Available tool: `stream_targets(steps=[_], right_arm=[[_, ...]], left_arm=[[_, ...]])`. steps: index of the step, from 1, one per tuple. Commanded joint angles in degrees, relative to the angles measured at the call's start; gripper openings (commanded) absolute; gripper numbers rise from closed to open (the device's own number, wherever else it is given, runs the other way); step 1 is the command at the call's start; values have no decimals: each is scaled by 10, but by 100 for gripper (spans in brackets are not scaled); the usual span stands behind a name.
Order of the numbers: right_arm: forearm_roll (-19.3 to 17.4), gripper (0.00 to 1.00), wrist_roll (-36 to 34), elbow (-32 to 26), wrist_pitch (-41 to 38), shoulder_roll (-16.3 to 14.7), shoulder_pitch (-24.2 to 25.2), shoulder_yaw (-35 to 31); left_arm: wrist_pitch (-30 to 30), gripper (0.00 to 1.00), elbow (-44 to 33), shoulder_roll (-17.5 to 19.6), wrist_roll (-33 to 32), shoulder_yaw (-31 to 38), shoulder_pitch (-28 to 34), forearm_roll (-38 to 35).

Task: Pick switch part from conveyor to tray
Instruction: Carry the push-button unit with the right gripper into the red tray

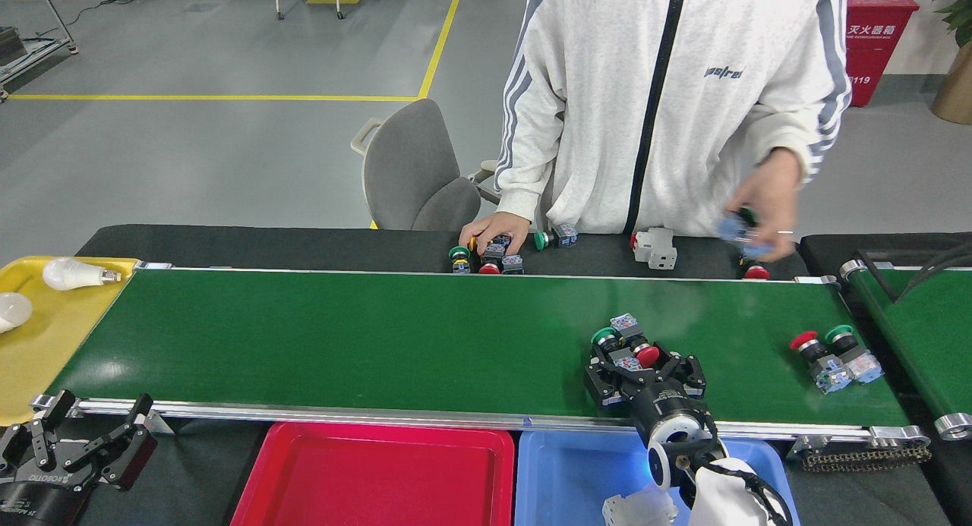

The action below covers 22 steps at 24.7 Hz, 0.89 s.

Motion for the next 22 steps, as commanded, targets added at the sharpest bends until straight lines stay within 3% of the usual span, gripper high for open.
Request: stream_targets(steps=[1,2,7,10,12,13,14,15,16,22], right_arm=[[5,7,-2,-4,-17,2,-10,-2],[5,2,-3,-6,-17,2,-10,-1],[7,2,-4,-60,-48,1,2,2],[21,2,-4,-145,-109,3,26,54],[42,4,-3,-173,-142,8,33,101],[57,11,-5,-174,-157,17,34,126],[69,26,-7,-174,-168,28,36,147],[79,58,-8,-174,-178,35,41,163],[85,100,-12,-174,-185,41,53,181],[82,100,-19,-187,-194,50,75,189]], left_arm=[[2,100,-5,7,3,2,-7,-1],[2,100,-4,8,3,4,-7,-1],[2,100,-4,11,3,5,-8,-1],[2,100,-5,10,3,5,-8,-1],[2,100,-5,10,3,5,-8,0],[2,100,-5,10,3,5,-8,0],[2,100,-5,10,3,5,-8,0],[2,100,-5,11,3,5,-8,0],[2,100,-5,10,3,5,-8,0],[2,100,-3,9,3,9,-7,0]])
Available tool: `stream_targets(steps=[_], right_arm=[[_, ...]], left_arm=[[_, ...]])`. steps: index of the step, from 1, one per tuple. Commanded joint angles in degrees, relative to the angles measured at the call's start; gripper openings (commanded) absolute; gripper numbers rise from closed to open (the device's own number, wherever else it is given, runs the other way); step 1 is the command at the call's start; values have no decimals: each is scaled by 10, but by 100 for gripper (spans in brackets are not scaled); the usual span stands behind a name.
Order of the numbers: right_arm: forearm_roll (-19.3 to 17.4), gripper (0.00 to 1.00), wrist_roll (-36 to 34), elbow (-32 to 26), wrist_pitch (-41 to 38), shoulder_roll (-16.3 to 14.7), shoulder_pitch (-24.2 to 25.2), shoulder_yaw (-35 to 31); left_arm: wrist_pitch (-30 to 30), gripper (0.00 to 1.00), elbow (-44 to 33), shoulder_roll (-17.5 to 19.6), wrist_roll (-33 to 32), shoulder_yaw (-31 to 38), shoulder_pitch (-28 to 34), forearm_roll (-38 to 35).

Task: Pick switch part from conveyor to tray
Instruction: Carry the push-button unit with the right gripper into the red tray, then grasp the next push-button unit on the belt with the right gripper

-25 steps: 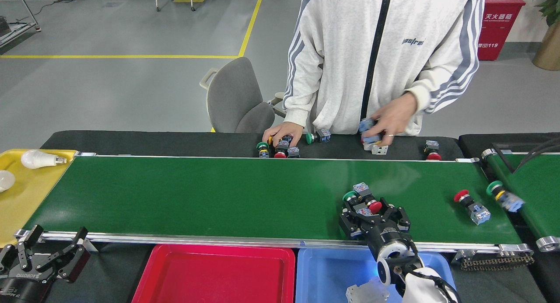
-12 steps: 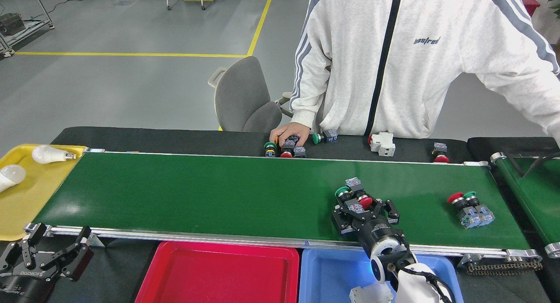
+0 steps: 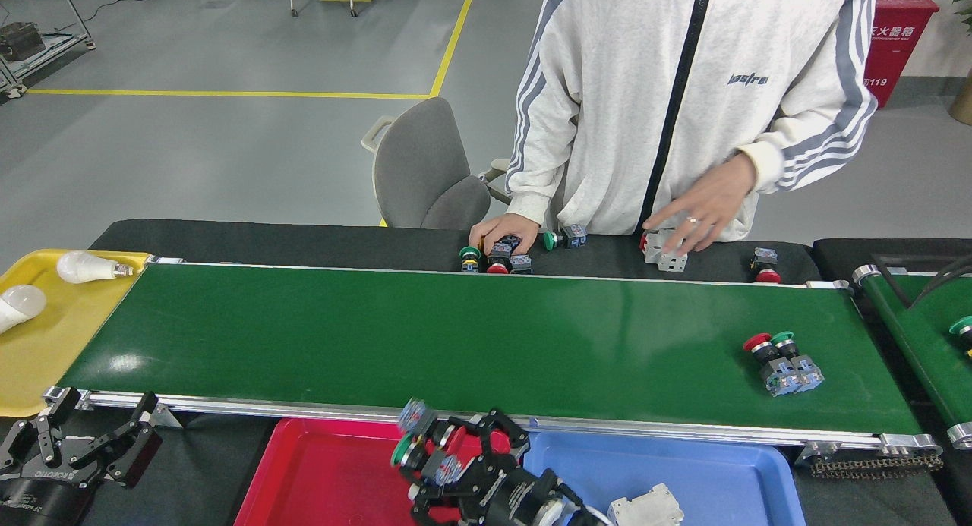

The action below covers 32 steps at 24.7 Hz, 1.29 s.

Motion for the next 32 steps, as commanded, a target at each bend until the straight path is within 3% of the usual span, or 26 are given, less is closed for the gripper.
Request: stream_targets(steps=[1,6,11,13,17,21,25,32], right_arm=[[-4,100,-6,-26,1,4,0,-23],[-5,99,-12,-136,101,3,141,-223],[-5,99,-114,-149,128,4,263,-385],[-5,99,-113,-148,129,6,280,-408],[3,99,-91,-133,155,1,253,-408],[33,99,-19,-75,163,1,160,-397],[35,99,-3,-14,160,-2,91,-371],[33,99,17,15,160,-3,65,-335]], left_arm=[[2,100,-5,8,2,6,-3,1],[3,100,-7,7,2,10,0,1],[3,100,-6,9,2,26,1,1],[3,100,-6,9,2,26,1,1],[2,100,-6,10,2,26,1,1],[2,100,-8,10,2,20,-1,0],[2,100,-9,10,2,21,-3,-1],[2,100,-9,9,2,21,-3,0]])
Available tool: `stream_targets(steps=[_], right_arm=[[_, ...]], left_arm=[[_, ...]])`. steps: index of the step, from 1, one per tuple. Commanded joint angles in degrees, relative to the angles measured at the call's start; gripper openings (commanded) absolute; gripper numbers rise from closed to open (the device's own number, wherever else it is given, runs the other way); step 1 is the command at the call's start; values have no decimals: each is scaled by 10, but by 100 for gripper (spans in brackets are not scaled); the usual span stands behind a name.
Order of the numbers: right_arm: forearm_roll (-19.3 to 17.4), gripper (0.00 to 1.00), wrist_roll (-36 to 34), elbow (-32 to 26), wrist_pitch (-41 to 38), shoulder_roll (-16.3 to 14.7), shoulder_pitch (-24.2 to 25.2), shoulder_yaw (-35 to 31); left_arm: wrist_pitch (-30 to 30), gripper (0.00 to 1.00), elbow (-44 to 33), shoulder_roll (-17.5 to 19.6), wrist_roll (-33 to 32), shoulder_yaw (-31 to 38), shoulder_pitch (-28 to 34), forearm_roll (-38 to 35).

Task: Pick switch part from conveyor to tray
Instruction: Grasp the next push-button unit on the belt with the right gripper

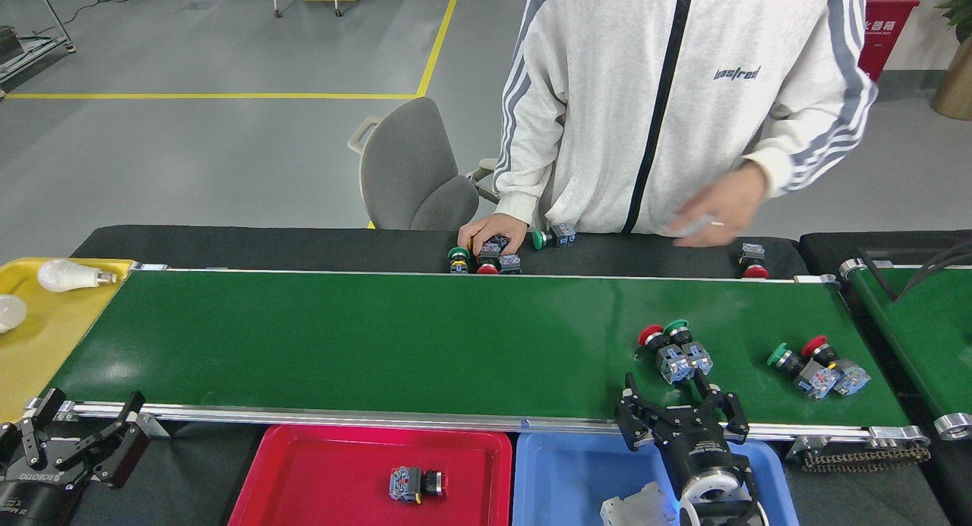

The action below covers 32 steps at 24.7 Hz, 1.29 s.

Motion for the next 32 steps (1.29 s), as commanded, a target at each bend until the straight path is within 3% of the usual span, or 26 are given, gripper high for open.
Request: stream_targets(steps=[1,8,16,17,18,20,22,24,27,30,31,32], right_arm=[[-2,99,2,-2,-3,-3,-11,0],[-8,99,2,40,-3,-7,-51,-1],[-7,99,2,111,-1,12,-110,1],[-6,94,3,120,0,18,-119,1],[-2,76,5,129,-3,22,-126,2],[1,28,6,134,-5,20,-132,21],[-2,10,7,129,-10,15,-131,37],[-2,3,6,109,-26,13,-127,40],[-2,2,6,42,-78,14,-102,60],[-3,5,5,-54,-179,13,-55,125],[-2,22,4,-70,-212,15,-44,150],[-2,49,2,-74,-230,16,-38,171]], left_arm=[[1,100,-7,9,2,3,-6,0],[0,100,-8,10,1,2,-6,0],[-3,100,-8,10,1,-8,-13,-1],[-3,100,-8,10,1,-12,-16,-1],[-3,100,-8,10,1,-16,-19,-2],[-3,100,-8,10,1,-16,-21,-2],[-3,100,-7,10,2,-16,-20,-2],[-3,100,-7,10,2,-16,-19,-1],[-2,100,-7,10,1,-12,-19,-1],[-3,100,-6,10,2,-11,-18,-1],[-3,100,-6,10,1,-11,-18,-1],[-3,100,-6,10,2,-11,-18,-1]])
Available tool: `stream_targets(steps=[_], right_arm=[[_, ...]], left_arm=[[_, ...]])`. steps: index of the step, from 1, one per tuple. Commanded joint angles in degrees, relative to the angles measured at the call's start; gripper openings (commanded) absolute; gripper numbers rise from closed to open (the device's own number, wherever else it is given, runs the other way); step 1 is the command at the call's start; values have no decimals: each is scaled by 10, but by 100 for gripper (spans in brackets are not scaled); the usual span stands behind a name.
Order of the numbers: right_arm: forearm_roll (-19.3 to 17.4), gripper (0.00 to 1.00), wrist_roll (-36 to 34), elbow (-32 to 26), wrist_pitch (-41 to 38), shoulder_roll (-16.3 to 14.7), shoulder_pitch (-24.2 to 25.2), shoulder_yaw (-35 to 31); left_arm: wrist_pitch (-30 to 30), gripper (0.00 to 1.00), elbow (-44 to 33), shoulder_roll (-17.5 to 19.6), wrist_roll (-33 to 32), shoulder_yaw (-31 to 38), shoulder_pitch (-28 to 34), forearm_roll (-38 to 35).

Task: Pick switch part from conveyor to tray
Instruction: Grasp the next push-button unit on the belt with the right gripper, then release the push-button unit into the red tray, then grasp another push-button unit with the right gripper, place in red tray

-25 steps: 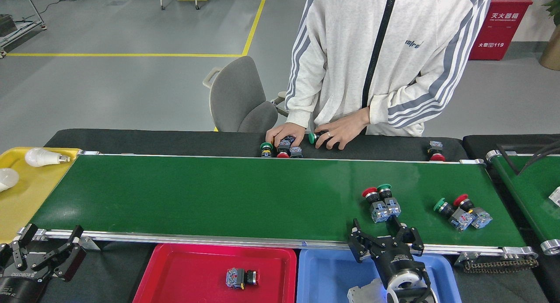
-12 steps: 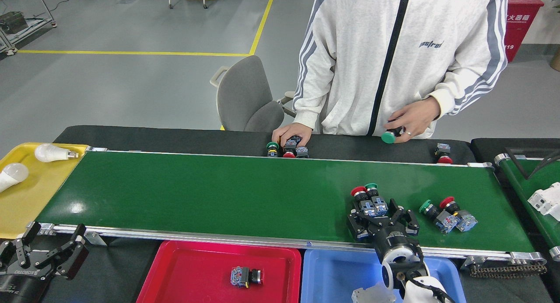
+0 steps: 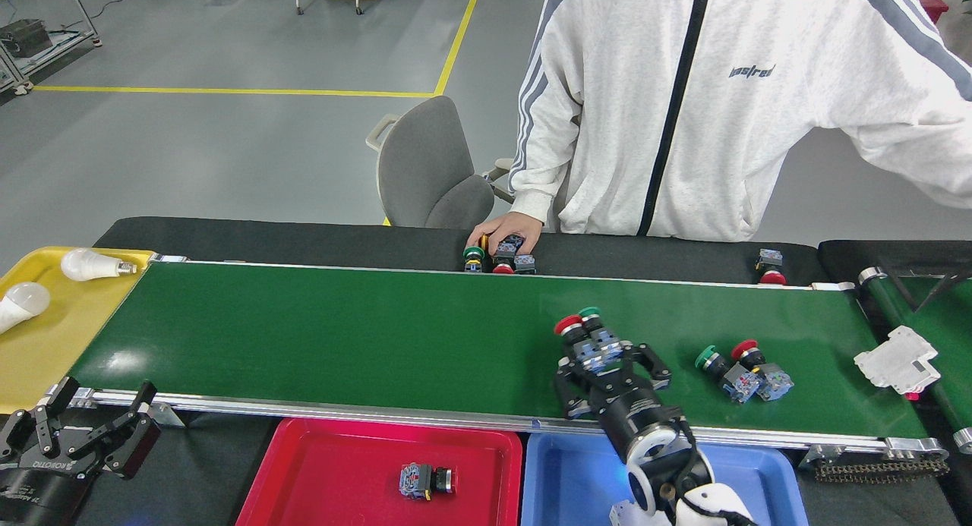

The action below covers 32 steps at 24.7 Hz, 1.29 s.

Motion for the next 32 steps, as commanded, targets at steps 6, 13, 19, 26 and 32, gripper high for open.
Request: stream_targets(steps=[6,13,19,26,32], right_arm=[[-2,100,-13,-13,-55,8,12,91],[-5,99,-41,-90,91,9,123,-89],[-5,99,-125,-94,194,2,214,-166],[4,99,-59,-12,219,1,101,-163],[6,99,-29,51,221,7,28,-126]], left_arm=[[0,100,-4,9,2,5,-4,-1],[4,100,-3,9,2,10,0,0],[4,100,-3,8,2,16,2,0],[4,100,-5,8,2,12,1,-1],[3,100,-5,9,2,9,-6,-1]])
